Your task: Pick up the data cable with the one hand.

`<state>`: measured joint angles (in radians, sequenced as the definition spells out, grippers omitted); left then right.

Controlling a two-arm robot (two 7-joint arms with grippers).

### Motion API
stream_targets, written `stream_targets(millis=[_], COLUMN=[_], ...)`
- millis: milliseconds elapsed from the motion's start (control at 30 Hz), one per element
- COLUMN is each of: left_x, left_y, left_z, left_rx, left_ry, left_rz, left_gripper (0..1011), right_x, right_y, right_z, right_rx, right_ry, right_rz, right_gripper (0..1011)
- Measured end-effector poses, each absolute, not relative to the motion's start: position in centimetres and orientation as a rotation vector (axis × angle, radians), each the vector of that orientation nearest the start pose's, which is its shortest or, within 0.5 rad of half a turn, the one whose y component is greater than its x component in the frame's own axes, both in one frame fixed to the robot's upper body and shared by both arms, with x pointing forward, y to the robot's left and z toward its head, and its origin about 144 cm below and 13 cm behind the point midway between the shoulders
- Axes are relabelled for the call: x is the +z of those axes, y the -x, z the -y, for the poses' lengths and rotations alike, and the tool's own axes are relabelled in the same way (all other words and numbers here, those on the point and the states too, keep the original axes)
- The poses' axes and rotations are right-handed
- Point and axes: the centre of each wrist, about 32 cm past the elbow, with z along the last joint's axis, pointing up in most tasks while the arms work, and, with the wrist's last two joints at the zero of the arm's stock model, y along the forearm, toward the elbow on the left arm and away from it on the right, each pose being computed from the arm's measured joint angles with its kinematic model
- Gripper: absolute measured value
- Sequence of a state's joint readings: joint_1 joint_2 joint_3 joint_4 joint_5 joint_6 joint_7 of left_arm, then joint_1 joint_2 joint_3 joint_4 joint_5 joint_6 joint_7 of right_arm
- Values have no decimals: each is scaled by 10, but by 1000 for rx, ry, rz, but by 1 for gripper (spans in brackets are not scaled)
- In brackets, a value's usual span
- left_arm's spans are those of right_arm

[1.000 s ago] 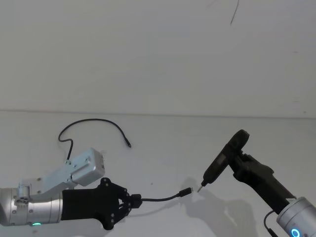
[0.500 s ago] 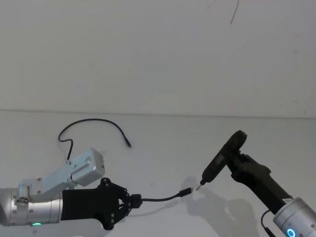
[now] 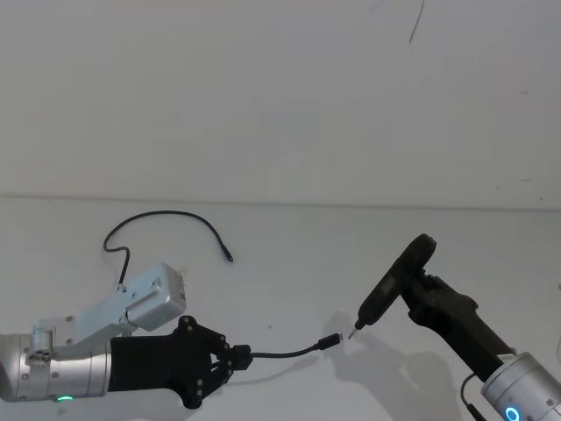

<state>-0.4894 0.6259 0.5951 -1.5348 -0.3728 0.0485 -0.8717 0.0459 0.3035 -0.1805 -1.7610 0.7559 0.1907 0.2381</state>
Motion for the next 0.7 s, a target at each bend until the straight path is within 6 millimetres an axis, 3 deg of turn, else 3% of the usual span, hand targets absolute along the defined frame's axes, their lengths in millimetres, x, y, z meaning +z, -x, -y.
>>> stream_targets(millis=[700], left_x=[1251], left_y=[-540], left_z=[-260], left_rx=[271], left_ry=[-317], left_rz=[235], left_gripper=[50], right_x=[1204], right_y=[-466], right_z=[239], right_rx=[-988], right_ry=[-314], right_rz=[-336], right_gripper=[269])
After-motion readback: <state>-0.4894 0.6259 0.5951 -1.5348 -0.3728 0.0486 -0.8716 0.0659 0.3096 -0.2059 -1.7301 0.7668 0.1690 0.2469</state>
